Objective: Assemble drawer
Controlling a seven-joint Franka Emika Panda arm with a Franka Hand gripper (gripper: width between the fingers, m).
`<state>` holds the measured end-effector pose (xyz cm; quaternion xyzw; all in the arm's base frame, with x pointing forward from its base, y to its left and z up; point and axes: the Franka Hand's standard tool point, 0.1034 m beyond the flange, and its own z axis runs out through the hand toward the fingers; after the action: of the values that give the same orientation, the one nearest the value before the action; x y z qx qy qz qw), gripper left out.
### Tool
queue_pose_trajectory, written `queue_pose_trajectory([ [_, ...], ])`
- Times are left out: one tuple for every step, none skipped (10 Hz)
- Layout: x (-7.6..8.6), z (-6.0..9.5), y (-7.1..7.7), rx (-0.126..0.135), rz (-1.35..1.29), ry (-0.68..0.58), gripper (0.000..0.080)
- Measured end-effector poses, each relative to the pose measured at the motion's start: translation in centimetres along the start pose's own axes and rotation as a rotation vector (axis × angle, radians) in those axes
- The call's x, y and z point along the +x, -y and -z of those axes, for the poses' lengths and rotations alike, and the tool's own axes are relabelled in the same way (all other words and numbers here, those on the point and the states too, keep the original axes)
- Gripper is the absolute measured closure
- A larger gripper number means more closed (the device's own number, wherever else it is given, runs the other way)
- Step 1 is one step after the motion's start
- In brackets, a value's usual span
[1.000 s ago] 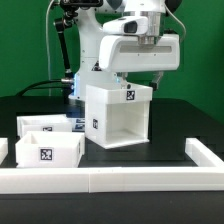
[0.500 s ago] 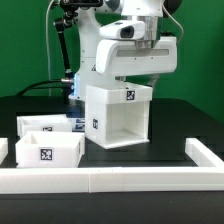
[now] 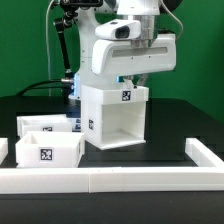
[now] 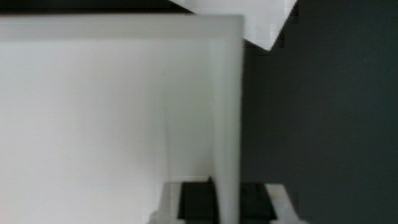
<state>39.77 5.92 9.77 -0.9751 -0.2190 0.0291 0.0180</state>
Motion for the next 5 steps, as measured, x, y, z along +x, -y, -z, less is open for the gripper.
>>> queue_pose_trajectory([
  [0.0, 0.0, 0.0, 0.0, 0.0, 0.0, 0.0763],
  [0.0, 0.0, 0.0, 0.0, 0.0, 0.0, 0.0763],
  [0.0, 0.0, 0.0, 0.0, 0.0, 0.0, 0.0763],
  [0.0, 0.0, 0.0, 0.0, 0.0, 0.0, 0.0763],
  [0.14, 0.01, -0.11, -0.001, -0.002, -0.001, 0.0763],
])
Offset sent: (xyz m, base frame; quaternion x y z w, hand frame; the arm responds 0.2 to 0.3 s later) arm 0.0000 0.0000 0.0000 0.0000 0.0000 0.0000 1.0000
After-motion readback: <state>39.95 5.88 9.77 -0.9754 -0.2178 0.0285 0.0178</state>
